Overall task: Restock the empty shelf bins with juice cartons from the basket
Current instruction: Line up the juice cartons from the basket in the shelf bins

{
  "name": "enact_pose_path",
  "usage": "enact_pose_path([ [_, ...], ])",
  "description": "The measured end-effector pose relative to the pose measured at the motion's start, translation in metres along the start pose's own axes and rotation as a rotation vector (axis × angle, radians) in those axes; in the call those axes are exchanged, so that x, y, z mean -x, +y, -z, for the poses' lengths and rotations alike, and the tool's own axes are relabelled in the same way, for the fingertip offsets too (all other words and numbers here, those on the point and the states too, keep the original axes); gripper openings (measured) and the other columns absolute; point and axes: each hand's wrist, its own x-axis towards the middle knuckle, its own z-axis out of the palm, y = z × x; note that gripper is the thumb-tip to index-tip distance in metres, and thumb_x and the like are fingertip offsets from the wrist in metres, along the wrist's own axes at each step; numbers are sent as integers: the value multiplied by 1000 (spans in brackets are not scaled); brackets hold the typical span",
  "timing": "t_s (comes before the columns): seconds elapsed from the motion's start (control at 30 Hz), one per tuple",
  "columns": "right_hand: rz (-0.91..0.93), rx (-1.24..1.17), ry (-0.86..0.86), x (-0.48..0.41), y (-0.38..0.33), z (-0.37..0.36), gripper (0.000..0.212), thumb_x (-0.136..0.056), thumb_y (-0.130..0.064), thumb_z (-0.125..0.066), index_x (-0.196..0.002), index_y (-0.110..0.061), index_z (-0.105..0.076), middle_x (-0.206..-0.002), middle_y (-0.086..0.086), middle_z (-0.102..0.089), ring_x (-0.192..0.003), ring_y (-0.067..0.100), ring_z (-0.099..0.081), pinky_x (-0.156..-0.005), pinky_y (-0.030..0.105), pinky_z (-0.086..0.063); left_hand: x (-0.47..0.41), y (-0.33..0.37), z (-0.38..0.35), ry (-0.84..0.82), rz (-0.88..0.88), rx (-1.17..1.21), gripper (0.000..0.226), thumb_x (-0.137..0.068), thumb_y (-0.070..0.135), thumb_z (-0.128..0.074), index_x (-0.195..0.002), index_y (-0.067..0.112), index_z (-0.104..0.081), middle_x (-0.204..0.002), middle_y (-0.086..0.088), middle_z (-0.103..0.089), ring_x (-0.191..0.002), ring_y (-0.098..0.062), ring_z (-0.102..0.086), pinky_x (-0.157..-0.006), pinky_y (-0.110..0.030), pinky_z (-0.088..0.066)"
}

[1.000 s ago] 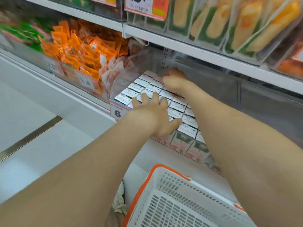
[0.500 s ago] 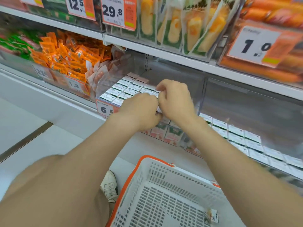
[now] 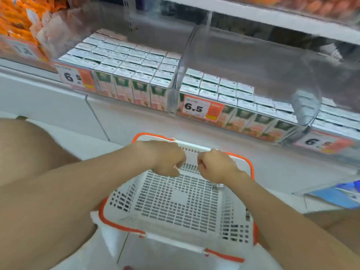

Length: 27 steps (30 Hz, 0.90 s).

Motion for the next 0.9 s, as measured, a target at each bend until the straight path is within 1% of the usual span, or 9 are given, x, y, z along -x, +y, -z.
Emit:
enact_pose_path([
  [0.07, -117, -49, -91, -2, 27, -35, 20, -102, -22, -47, -90, -14, -62, -85, 9, -63, -78, 32, -61, -68, 40, -54, -17, 6, -9, -39, -20, -58, 38, -107, 43, -53, -136, 19, -59, -132, -4, -61, -115, -28, -62, -91, -36, -49],
  [0.13, -223, -72, -139, -3, 49, -65, 17, -102, -19, -47, -94, -14, -62, -99, 13, -67, -87, 34, -63, -74, 38, -52, -36, 9, -18, -51, -37, -137, 34, -108, 40, -51, -131, 17, -61, -124, -7, -63, -105, -30, -66, -90, -45, -57],
  [0.23, -305, -38, -163, -5, 73, -101, 23, -101, -14, -50, -121, -12, -62, -120, 12, -65, -102, 31, -63, -84, 39, -50, -61, 14, -23, -86, -63, -242, 30, -108, 36, -49, -128, 16, -61, -119, -8, -62, -98, -30, -66, -87, -48, -59],
  [0.33, -256, 47, -174, -7, 88, -130, 41, -100, -15, -54, -141, -17, -51, -134, 10, -56, -120, 33, -59, -97, 44, -51, -79, 18, -22, -104, -93, -278, 26, -109, 30, -48, -125, 15, -61, -114, -7, -62, -94, -29, -66, -79, -42, -57],
  [0.5, -258, 125, -214, -9, 96, -165, 46, -97, -13, -62, -141, -19, -50, -126, 9, -60, -112, 33, -65, -91, 48, -56, -100, 19, -25, -108, -94, -309, 17, -108, 21, -48, -114, 13, -62, -106, -5, -61, -86, -26, -64, -71, -38, -53],
  [0.6, -273, 107, -203, -10, 97, -169, 39, -98, -12, -63, -135, -14, -52, -125, 12, -63, -110, 32, -66, -89, 45, -56, -106, 21, -30, -117, -88, -313, 11, -108, 20, -48, -106, 14, -56, -93, -1, -53, -77, -23, -59, -69, -37, -52],
  [0.67, -292, -20, -195, -11, 97, -166, 36, -98, -20, -66, -131, -14, -52, -123, 11, -64, -109, 31, -65, -87, 40, -53, -108, 20, -30, -131, -88, -312, 16, -108, 21, -49, -112, 13, -62, -99, -2, -57, -78, -23, -60, -68, -37, -51],
  [0.8, -310, -418, -184, -13, 89, -140, 64, -79, -34, -90, -130, -15, -57, -118, 4, -64, -107, 26, -62, -86, 33, -50, -109, 14, -25, -148, -55, -294, 25, -107, 22, -51, -127, 13, -64, -120, -9, -64, -90, -28, -65, -68, -36, -50],
  [0.9, -230, -617, -140, -11, 71, -115, 62, -65, -31, -100, -116, -20, -66, -111, -3, -66, -97, 20, -66, -88, 40, -58, -101, 13, -13, -134, -27, -282, 31, -104, 14, -55, -134, 15, -61, -126, -9, -64, -98, -29, -67, -76, -39, -55],
])
